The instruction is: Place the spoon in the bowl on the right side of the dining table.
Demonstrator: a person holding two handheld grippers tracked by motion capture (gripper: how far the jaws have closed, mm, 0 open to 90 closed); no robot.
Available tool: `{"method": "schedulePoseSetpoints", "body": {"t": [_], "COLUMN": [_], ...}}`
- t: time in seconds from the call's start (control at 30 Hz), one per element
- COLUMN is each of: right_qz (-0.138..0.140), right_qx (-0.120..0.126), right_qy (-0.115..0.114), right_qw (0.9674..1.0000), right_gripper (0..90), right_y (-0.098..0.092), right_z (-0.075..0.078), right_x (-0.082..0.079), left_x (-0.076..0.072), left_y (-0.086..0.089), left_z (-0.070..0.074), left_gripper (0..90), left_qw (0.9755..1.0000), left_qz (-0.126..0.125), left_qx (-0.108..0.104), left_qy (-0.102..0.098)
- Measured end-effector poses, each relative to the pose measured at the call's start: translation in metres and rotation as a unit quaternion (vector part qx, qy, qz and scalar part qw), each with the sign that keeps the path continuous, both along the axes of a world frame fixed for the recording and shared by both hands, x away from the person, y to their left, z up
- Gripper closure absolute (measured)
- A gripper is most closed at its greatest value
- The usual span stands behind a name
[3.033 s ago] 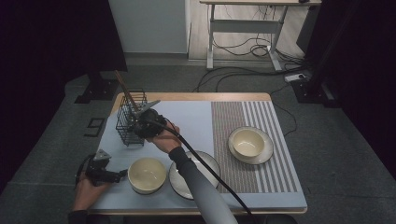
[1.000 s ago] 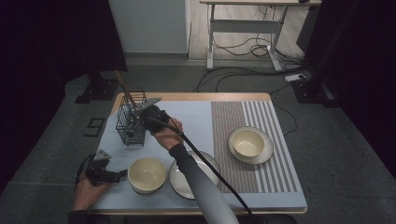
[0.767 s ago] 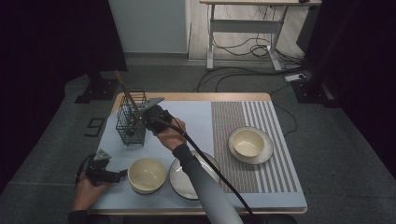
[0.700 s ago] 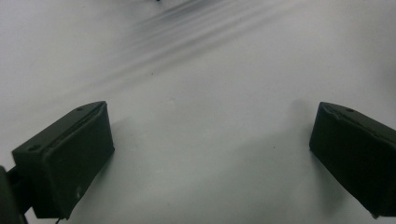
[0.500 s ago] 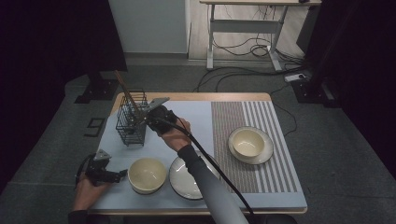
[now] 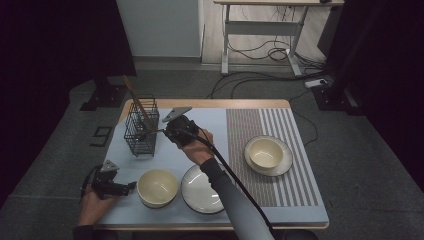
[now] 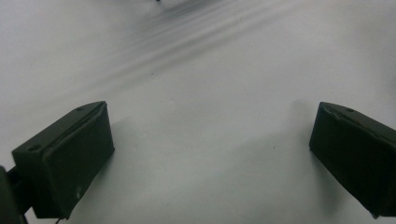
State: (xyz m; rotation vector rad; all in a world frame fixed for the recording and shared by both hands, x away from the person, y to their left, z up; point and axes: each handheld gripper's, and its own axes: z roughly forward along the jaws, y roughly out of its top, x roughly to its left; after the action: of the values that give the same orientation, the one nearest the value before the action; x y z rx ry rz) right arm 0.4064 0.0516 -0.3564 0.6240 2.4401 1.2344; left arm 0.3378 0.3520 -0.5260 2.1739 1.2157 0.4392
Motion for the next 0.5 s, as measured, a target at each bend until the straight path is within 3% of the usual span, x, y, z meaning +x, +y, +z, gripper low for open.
{"method": "schedulePoseSetpoints", "body": {"t": [0.5], "right_qz": [-0.003], "right_qx": [0.012], "right_qy": [-0.005], "right_qw": [0.9999], "right_gripper": [89.4], "right_y": [-0.019], "right_z": [0.010], "right_x": [-0.010], "left_x": [0.000], "left_y": [0.000], "left_z": [0.000], "left_gripper": [0.0], "left_qw": [1.0000], "left_qz": [0.000], "left_qx": [0.000], "left_qy": [0.000]}}
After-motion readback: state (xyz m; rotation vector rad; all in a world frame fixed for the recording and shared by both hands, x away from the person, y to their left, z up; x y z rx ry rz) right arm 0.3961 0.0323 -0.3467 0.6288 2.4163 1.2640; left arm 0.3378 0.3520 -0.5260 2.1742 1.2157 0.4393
